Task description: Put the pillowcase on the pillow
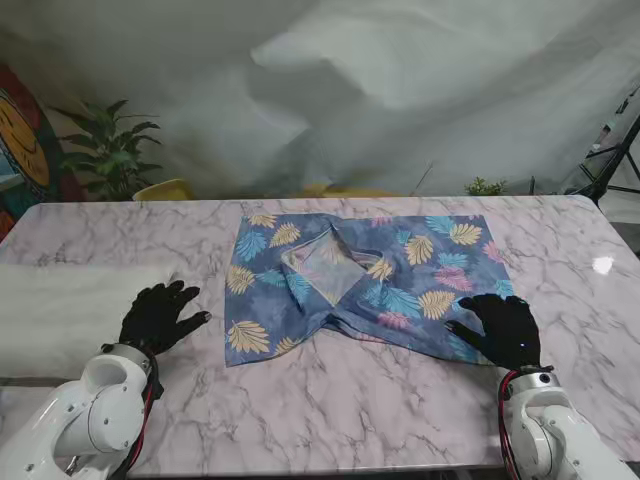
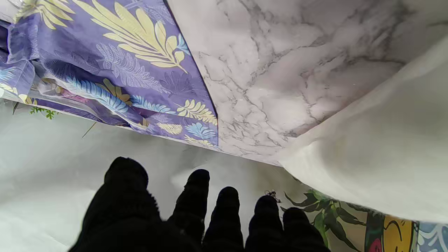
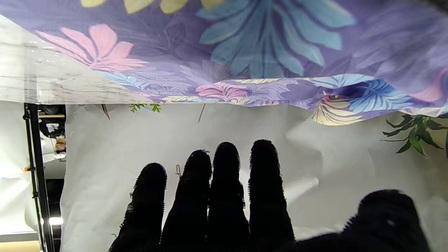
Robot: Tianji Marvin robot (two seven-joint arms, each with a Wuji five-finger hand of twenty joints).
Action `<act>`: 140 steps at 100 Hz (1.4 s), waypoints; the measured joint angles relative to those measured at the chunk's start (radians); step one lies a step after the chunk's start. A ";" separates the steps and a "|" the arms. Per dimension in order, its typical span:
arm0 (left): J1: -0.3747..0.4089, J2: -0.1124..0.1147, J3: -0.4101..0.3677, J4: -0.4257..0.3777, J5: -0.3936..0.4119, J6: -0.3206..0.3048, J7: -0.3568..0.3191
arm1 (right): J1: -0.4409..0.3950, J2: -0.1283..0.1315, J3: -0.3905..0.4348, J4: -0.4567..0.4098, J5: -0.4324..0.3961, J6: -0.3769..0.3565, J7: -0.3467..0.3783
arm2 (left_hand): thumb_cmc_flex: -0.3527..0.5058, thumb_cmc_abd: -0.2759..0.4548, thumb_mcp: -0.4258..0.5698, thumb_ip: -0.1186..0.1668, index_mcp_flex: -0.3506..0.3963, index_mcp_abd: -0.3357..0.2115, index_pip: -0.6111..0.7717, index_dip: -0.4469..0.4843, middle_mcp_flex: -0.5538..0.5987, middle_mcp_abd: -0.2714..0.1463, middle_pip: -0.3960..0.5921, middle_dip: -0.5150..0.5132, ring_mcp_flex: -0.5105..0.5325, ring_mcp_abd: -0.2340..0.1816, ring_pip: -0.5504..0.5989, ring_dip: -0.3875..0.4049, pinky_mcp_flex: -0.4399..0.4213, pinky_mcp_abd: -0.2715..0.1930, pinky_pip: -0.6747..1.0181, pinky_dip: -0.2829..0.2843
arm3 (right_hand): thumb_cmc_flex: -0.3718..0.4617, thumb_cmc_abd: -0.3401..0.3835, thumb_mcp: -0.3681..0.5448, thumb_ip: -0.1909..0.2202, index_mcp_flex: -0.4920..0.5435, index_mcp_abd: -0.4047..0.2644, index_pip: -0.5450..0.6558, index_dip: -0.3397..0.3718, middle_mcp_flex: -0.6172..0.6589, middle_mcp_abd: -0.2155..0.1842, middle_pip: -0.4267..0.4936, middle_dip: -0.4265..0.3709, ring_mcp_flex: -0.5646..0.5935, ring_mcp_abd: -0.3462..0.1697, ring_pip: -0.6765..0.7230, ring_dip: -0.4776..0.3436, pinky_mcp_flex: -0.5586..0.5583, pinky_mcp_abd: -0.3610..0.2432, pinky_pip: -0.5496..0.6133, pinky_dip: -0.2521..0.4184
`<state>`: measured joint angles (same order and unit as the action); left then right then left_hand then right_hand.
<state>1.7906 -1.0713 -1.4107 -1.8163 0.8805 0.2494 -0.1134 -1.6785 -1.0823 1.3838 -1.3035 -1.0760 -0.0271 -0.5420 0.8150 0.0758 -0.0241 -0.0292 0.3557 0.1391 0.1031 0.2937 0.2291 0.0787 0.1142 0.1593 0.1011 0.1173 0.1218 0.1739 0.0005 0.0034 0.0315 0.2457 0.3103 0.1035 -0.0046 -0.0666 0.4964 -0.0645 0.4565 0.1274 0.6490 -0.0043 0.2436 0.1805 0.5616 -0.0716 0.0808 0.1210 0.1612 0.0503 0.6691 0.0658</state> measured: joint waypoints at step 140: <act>-0.013 -0.004 0.004 0.011 -0.030 0.001 0.025 | 0.185 0.054 0.020 0.041 -0.071 -0.310 0.407 | 0.014 0.000 0.001 0.000 0.000 0.000 0.005 0.000 0.000 0.000 0.000 0.000 0.000 0.000 0.001 0.000 0.006 0.000 0.000 0.000 | 0.081 -0.259 0.224 0.012 -0.164 -0.034 0.049 0.018 -0.146 -0.062 0.086 0.038 0.011 0.019 0.070 0.032 0.007 0.104 0.117 0.064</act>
<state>1.7774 -1.0755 -1.4066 -1.8055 0.8508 0.2503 -0.0885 -1.4931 -1.0283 1.4038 -1.2626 -1.1467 -0.3369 -0.1352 0.8290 0.0758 -0.0232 -0.0292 0.3560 0.1390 0.1078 0.2937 0.2292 0.0786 0.1142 0.1593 0.1014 0.1173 0.1223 0.1739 0.0064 0.0037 0.0316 0.2458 0.3917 -0.1553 0.2198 -0.0549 0.3327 -0.0987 0.5055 0.1454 0.5030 -0.0663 0.3301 0.2185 0.5729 -0.0522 0.1507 0.1533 0.1677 0.1541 0.7856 0.1300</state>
